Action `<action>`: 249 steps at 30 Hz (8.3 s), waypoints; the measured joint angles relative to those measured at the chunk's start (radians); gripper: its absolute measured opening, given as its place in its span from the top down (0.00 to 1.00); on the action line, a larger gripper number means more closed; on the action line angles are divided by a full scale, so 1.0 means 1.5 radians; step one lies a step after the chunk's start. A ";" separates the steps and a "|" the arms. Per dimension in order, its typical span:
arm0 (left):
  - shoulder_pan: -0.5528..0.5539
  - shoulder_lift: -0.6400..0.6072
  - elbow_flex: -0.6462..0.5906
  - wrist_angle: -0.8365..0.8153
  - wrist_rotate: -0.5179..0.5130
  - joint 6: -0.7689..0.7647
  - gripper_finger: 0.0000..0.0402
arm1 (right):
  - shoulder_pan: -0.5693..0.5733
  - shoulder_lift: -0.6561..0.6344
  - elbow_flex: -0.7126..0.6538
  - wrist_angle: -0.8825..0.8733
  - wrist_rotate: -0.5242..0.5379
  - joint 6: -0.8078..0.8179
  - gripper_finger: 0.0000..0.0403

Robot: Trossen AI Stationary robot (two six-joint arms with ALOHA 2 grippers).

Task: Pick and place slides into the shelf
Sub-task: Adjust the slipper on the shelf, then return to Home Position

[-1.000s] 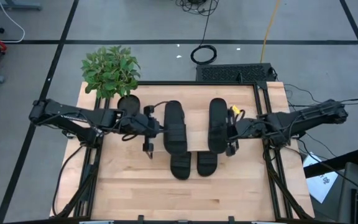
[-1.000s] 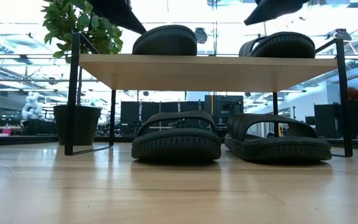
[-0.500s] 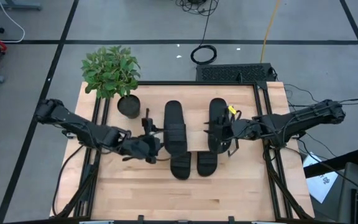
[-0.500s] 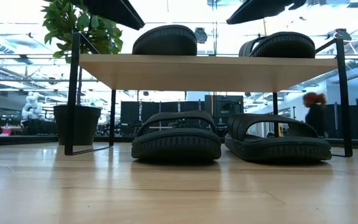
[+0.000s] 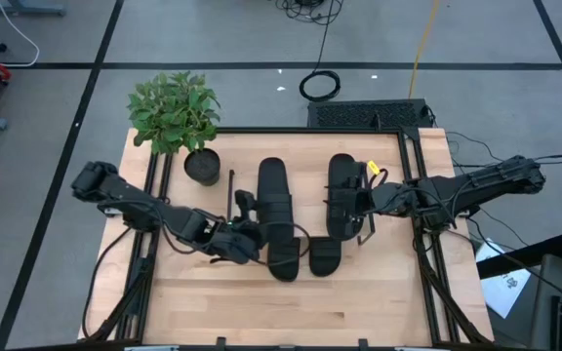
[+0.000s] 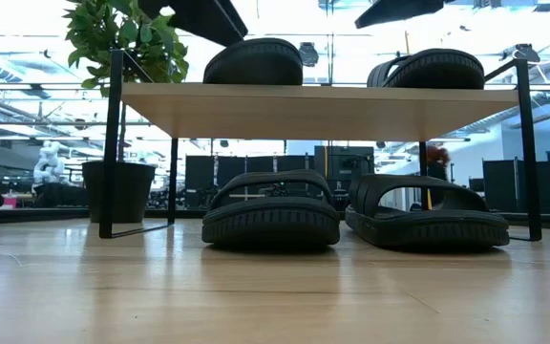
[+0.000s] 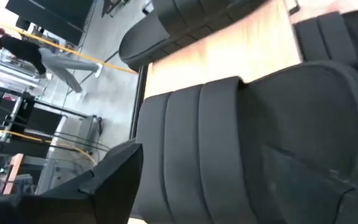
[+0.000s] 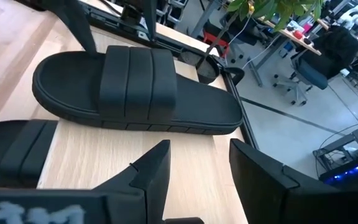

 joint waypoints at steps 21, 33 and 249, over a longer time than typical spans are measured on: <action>0.023 0.036 0.012 -0.055 -0.024 0.014 0.45 | 0.004 0.000 0.000 -0.018 -0.002 0.018 0.61; 0.011 0.036 0.012 -0.054 -0.014 0.047 0.82 | 0.030 0.000 0.000 -0.018 -0.002 0.018 0.61; -0.119 -0.002 0.008 0.330 0.085 0.360 0.99 | 0.100 -0.088 0.000 -0.007 -0.133 0.000 0.69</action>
